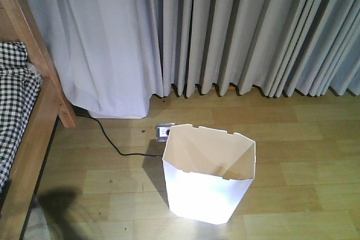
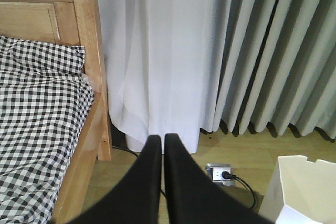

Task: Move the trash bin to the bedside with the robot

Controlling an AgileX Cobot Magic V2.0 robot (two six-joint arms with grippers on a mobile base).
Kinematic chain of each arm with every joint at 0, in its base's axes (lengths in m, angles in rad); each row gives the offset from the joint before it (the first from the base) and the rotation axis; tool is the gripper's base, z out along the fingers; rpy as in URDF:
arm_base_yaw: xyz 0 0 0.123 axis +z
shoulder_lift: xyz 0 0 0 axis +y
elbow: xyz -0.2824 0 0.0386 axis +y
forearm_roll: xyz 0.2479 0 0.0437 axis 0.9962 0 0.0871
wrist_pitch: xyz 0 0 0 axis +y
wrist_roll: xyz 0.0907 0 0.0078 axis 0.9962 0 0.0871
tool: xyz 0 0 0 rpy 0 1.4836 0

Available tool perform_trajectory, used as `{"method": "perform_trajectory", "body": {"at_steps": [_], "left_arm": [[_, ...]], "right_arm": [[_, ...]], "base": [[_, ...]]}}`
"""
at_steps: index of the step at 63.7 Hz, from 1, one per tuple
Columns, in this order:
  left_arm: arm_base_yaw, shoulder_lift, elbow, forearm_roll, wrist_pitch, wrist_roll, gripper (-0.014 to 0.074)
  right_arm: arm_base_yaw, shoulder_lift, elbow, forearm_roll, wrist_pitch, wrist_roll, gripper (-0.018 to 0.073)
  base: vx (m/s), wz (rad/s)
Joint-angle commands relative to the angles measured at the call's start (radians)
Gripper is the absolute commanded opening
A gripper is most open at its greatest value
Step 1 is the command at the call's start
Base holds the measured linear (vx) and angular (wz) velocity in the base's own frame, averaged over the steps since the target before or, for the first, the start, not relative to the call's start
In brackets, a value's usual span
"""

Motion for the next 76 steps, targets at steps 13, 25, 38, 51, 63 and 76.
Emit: {"method": "perform_trajectory", "body": {"at_steps": [13, 25, 38, 51, 63, 76], "left_arm": [[-0.003, -0.014, 0.003, -0.002, -0.066, -0.004, -0.0006], [-0.003, -0.014, 0.003, -0.002, -0.066, -0.004, -0.0006], [-0.003, -0.014, 0.003, -0.002, -0.066, -0.004, -0.0006], [-0.003, -0.014, 0.003, -0.002, -0.066, -0.004, -0.0006], [-0.003, -0.014, 0.003, -0.002, -0.066, -0.004, -0.0006], [-0.003, -0.014, 0.003, -0.002, -0.066, -0.004, -0.0006]], "right_arm": [[0.160, -0.072, 0.028, -0.146, -0.089, -0.010, -0.0009], [0.160, -0.101, 0.028, -0.147, -0.039, -0.005, -0.0009], [0.160, -0.101, 0.028, -0.194, -0.013, 0.009, -0.0009], [0.160, -0.101, 0.028, -0.231, -0.013, 0.060, -0.0009], [0.160, -0.101, 0.028, -0.221, -0.014, 0.065, -0.0009], [0.124, -0.101, 0.028, -0.219, -0.014, 0.071, -0.0009]], "base": [[0.00, 0.00], [0.00, 0.00], [0.00, 0.00], [0.00, 0.00], [0.00, 0.00], [0.00, 0.00]]}}
